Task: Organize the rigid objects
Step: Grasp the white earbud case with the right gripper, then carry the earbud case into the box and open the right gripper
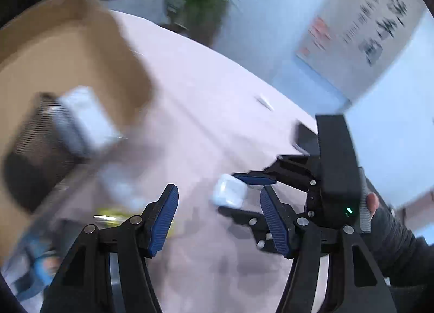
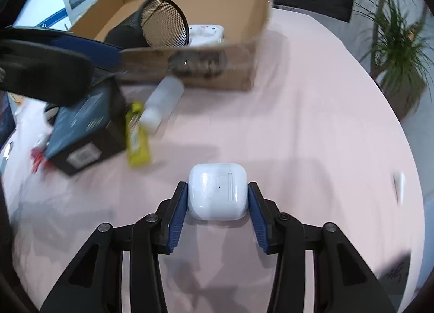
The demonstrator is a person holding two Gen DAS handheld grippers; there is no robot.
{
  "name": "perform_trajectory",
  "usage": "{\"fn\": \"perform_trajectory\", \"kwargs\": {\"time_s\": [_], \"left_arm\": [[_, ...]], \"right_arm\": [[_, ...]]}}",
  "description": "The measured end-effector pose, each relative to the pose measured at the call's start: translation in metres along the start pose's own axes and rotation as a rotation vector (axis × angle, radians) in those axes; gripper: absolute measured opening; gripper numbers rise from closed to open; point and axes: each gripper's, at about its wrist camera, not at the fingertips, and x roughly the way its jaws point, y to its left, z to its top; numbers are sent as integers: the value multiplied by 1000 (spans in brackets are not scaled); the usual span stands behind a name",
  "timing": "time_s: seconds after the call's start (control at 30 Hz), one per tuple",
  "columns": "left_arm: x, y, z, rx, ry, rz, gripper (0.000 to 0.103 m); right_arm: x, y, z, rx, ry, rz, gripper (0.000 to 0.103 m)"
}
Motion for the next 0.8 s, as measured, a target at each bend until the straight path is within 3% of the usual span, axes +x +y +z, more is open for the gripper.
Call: {"fn": "perform_trajectory", "kwargs": {"time_s": [0.1, 0.23, 0.4, 0.8], "left_arm": [[32, -28, -4, 89, 92, -35, 62], [56, -39, -6, 131, 144, 5, 62], [70, -32, -5, 119, 157, 1, 62], [80, -41, -8, 204, 119, -4, 62]], "right_arm": [[-13, -1, -19, 36, -12, -5, 42], [-21, -8, -29, 78, -36, 7, 42], [-18, -4, -31, 60, -42, 11, 42], [-23, 6, -36, -4, -30, -51, 44]]}}
